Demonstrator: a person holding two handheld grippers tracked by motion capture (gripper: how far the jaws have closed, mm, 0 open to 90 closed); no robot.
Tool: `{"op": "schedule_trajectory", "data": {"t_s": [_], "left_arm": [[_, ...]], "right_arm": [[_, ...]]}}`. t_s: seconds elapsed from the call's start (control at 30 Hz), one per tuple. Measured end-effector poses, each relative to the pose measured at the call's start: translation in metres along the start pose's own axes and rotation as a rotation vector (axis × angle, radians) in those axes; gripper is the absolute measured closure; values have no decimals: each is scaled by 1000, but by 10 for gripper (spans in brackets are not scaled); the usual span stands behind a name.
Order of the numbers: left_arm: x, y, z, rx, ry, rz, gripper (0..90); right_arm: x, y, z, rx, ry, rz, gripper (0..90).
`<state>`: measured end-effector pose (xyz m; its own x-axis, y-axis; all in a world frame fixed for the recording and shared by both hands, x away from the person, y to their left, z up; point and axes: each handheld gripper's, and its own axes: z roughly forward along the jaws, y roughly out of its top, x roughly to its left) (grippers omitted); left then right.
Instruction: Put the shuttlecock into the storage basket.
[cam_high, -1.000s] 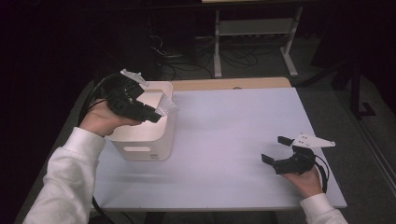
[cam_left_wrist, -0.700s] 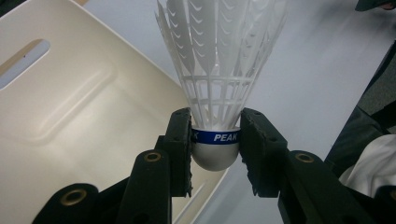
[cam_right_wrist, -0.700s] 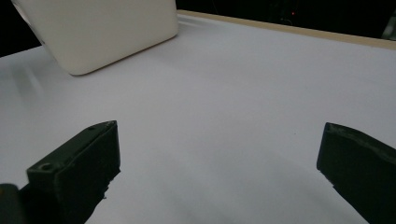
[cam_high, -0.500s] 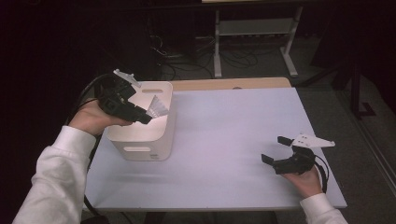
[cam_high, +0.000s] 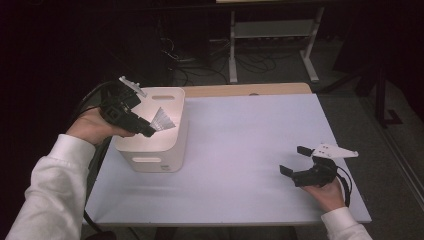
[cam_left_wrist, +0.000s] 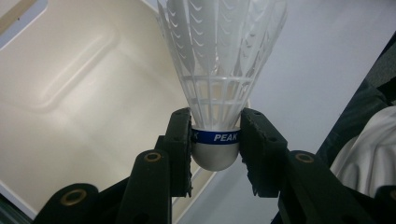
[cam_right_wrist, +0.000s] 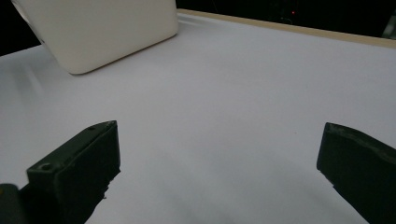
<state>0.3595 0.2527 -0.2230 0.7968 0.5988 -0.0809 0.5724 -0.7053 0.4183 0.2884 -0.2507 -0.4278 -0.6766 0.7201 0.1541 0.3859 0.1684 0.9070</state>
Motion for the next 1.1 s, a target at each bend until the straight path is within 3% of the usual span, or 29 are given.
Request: {"op": "schedule_trajectory", "data": {"t_s": [0.27, 1.1], "left_arm": [[5, -4, 7, 33, -4, -7, 647], [24, -23, 25, 60, -38, -72, 646]], "right_arm": [[0, 0, 0, 0, 0, -2, 0], [-1, 0, 0, -2, -1, -6, 0]]}}
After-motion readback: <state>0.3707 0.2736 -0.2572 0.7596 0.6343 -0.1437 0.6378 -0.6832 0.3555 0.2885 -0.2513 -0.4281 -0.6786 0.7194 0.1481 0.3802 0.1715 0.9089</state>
